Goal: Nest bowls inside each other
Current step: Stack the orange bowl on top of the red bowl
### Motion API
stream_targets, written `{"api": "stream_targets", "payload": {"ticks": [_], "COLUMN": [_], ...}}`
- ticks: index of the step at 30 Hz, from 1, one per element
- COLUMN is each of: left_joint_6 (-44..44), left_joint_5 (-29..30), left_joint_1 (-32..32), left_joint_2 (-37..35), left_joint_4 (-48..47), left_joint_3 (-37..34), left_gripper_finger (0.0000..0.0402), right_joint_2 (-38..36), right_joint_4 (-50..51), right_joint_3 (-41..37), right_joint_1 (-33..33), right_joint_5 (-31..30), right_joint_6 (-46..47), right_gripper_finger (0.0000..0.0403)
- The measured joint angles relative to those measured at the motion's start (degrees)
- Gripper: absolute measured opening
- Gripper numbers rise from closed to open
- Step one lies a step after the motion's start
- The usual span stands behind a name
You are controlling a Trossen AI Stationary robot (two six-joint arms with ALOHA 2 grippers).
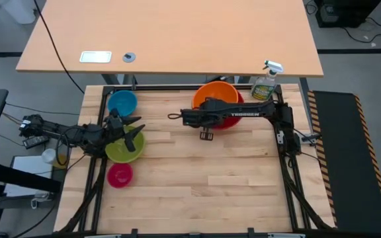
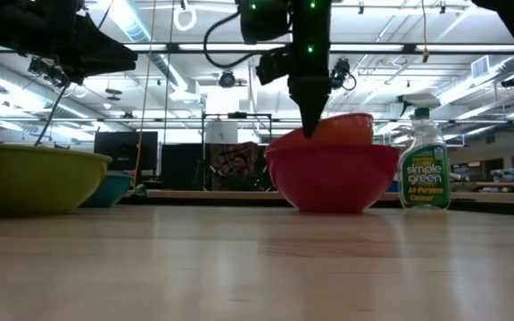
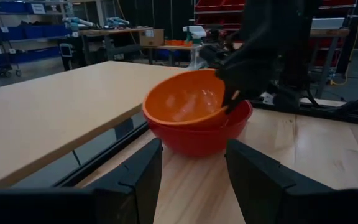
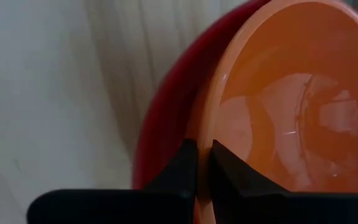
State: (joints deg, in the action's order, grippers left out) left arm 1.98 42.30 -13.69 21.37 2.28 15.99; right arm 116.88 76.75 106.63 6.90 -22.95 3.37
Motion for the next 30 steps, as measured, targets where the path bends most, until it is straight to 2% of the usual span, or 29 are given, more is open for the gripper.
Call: {"api": "stream_targets", "payload": {"ticks": [12, 18, 23, 30], "left_joint_6": [0.22, 0.24, 0.26, 1.05], "left_joint_5": [-0.09, -0.11, -0.13, -1.9], "left_joint_1": [0.0, 0.0, 0.0, -0.02], "left_joint_2": [0.0, -0.02, -0.02, -0.01], "left_joint_4": [0.02, 0.0, 0.02, 0.0], "left_joint_3": [0.0, 0.0, 0.0, 0.0], "left_gripper_finger": [0.0181, 0.0181, 0.0181, 0.0181], "right_joint_2": [0.13, 0.2, 0.22, -2.65], "right_joint_4": [0.02, -0.49, 0.74, 2.7], "right_joint_3": [-0.3, -3.96, -5.34, -5.31], "right_joint_1": [1.38, 2.19, 3.35, 3.86], "right_joint_5": [3.78, 3.6, 5.9, 5.93], "right_joint_6": [2.69, 3.2, 3.61, 4.28], "right_gripper_finger": [0.0055, 0.0066, 0.0105, 0.0181]}}
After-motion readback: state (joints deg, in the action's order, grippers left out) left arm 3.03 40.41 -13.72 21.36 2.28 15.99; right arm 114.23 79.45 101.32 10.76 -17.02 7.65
